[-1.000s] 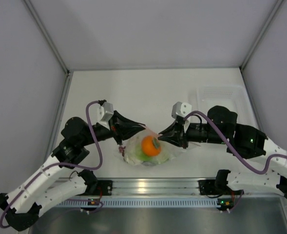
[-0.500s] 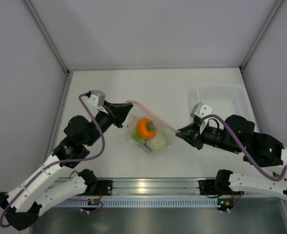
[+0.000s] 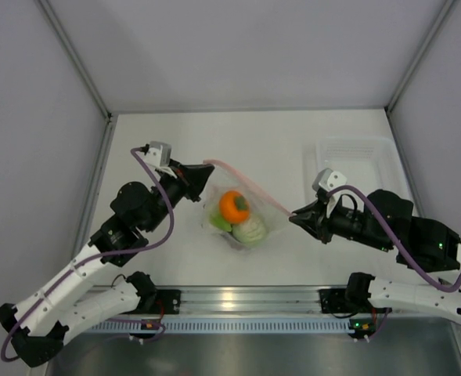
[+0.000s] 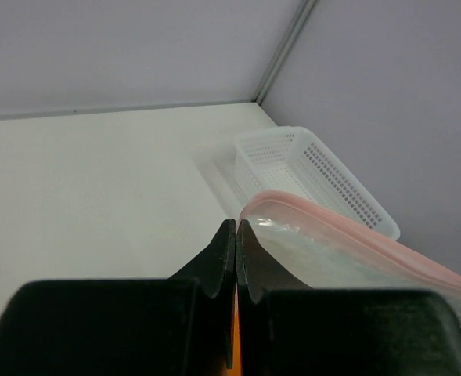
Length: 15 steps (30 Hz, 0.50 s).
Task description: Open the zip-top bag and remove the fake food
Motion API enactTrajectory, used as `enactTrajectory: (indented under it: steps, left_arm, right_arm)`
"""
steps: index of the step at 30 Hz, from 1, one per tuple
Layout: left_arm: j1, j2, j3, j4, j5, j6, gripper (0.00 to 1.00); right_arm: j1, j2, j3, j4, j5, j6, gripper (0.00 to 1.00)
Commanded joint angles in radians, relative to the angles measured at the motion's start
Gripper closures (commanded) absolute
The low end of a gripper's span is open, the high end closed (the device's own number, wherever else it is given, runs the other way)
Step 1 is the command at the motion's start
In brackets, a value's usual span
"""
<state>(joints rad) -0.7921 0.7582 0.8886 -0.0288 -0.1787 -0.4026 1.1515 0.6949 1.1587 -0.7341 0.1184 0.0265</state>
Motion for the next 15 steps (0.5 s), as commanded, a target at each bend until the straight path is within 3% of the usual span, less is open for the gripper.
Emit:
enactTrajectory:
  steps: [1,6,9,15]
  left_arm:
    - [0.013,-0.005,0.013,0.162,0.158,0.048,1.00]
    - [0.013,0.010,0.006,0.182,0.408,0.119,1.00]
    - [0.013,0.015,-0.002,0.182,0.534,0.159,1.00]
    - [0.013,0.039,-0.013,0.182,0.643,0.194,1.00]
  right_arm:
    - [0.017,-0.009,0.001,-0.025,-0.008,0.007,0.92]
    - [0.017,-0.002,-0.001,-0.028,0.042,0.010,0.69]
    - [0.016,0.002,0.009,-0.051,0.098,0.023,0.64]
    - [0.016,0.000,0.032,-0.036,0.138,0.036,0.60]
